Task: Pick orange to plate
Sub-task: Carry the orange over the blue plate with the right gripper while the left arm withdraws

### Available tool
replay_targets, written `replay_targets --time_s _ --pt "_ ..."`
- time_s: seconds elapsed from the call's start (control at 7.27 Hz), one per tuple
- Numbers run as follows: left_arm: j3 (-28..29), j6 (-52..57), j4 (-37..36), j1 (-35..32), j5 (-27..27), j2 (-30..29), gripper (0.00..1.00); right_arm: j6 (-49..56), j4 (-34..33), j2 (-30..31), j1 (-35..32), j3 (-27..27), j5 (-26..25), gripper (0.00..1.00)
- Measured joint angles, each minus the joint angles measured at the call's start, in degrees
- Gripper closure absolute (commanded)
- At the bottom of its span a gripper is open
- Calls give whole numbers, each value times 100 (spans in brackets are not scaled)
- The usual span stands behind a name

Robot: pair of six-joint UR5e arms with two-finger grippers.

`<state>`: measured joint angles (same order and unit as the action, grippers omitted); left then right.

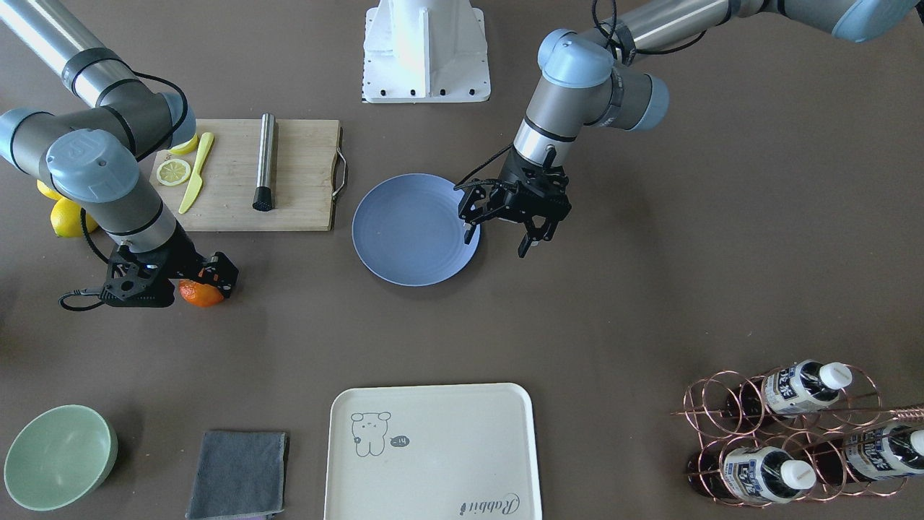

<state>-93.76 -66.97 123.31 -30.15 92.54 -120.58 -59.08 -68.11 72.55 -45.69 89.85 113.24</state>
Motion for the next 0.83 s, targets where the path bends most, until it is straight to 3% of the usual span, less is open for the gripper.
replay_targets --time_s 0.14,0.55,0.83 --pt "-4 0 2 0 0 0 2 -4 0 -8 -7 -4 -3 100" --pt "-10 2 7 -27 5 -3 2 -9 -56 -170 -107 48 27 100" --pt "-24 259 -36 -315 326 2 2 -186 -395 -615 -153 122 56 100"
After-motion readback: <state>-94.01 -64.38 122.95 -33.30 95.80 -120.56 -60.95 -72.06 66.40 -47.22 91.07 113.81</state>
